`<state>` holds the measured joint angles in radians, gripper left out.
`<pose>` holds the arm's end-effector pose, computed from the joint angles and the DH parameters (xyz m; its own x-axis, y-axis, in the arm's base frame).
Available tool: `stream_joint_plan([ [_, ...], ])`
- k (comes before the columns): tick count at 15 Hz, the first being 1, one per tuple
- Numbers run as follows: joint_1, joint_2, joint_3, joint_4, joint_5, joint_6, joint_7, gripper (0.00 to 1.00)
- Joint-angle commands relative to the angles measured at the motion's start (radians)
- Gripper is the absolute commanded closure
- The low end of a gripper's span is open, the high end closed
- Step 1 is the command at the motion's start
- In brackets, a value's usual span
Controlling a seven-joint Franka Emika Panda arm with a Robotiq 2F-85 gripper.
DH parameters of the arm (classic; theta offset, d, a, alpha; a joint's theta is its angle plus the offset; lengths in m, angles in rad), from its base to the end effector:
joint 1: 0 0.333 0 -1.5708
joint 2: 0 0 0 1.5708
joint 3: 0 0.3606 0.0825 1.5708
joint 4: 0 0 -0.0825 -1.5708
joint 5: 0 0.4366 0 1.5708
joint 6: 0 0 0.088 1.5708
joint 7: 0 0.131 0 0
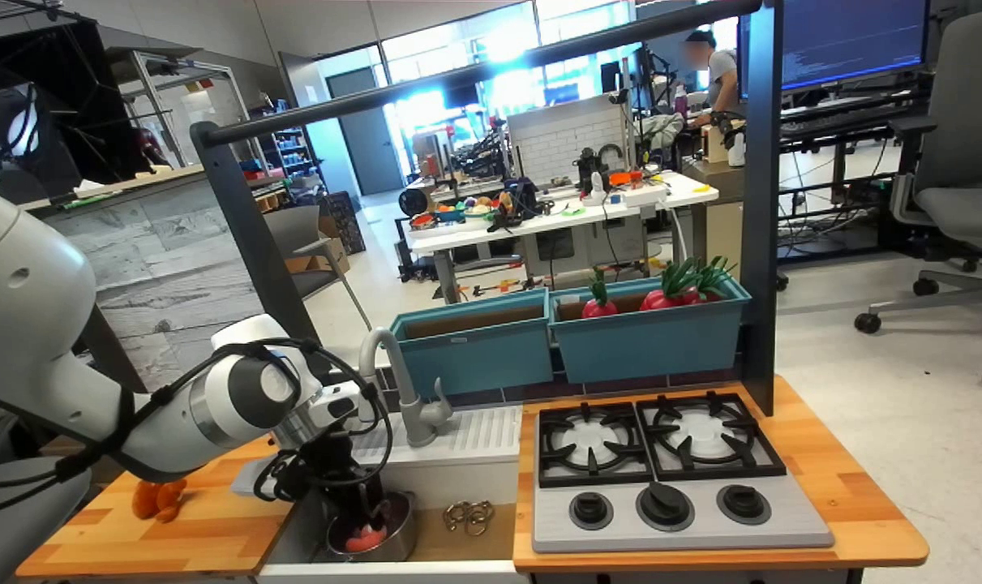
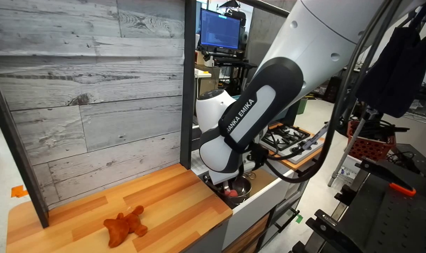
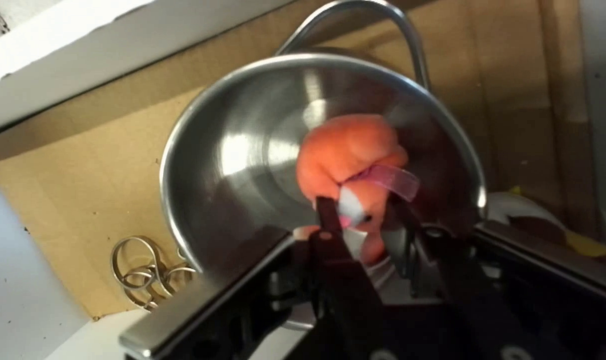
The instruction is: Put the toys on the counter
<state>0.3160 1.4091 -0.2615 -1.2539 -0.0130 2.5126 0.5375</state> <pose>0.7225 0.0666 -0.1617 0.9636 -0.2673 0.0114 -0.2585 -0.9192 0.2970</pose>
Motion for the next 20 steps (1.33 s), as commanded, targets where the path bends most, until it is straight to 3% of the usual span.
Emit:
stream_joint_plan([
  [1,-0.010,0.006,0.019,0.010,0.000,0.022,-0.027,0.99],
  [5,0.009,-0.094,0.045,-0.125,-0.003,0.103,-0.086,0.98],
  [10,0.104,-0.261,0.006,-0.381,-0.045,0.359,-0.114,0.98],
  [13,0.205,-0.350,-0.054,-0.528,-0.059,0.541,-0.093,0.98],
  [17,0.357,-0.472,-0.143,-0.732,0.007,0.769,-0.128,0.98],
  [18,0.376,-0.510,-0.142,-0.781,0.032,0.826,-0.154,0.98],
  [20,0.332,-0.594,-0.055,-0.837,0.066,0.871,-0.227,0.98],
])
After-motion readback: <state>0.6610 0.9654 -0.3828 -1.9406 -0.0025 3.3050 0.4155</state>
